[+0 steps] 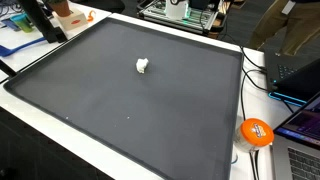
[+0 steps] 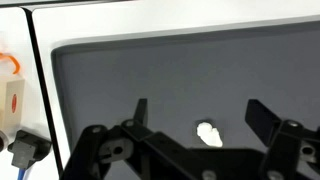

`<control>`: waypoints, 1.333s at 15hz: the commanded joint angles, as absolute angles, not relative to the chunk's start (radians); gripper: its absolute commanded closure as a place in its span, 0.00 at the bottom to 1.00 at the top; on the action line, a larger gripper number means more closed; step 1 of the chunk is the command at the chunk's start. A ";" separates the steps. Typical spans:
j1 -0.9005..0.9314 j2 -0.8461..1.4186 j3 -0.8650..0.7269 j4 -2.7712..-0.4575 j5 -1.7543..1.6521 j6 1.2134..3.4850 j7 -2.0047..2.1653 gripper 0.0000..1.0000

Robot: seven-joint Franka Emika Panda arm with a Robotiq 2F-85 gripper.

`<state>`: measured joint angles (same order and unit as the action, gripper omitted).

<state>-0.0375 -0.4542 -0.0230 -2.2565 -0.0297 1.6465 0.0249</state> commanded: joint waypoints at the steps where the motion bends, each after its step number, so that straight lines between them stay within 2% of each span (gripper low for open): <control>1: -0.037 -0.453 -0.024 -2.254 -0.030 1.644 0.025 0.00; 11: -0.023 -0.439 -0.008 -2.251 0.006 1.680 0.058 0.00; 16: 0.025 -0.281 0.096 -2.158 0.019 1.777 0.195 0.00; 20: 0.040 -0.083 0.141 -1.993 -0.043 1.732 0.270 0.00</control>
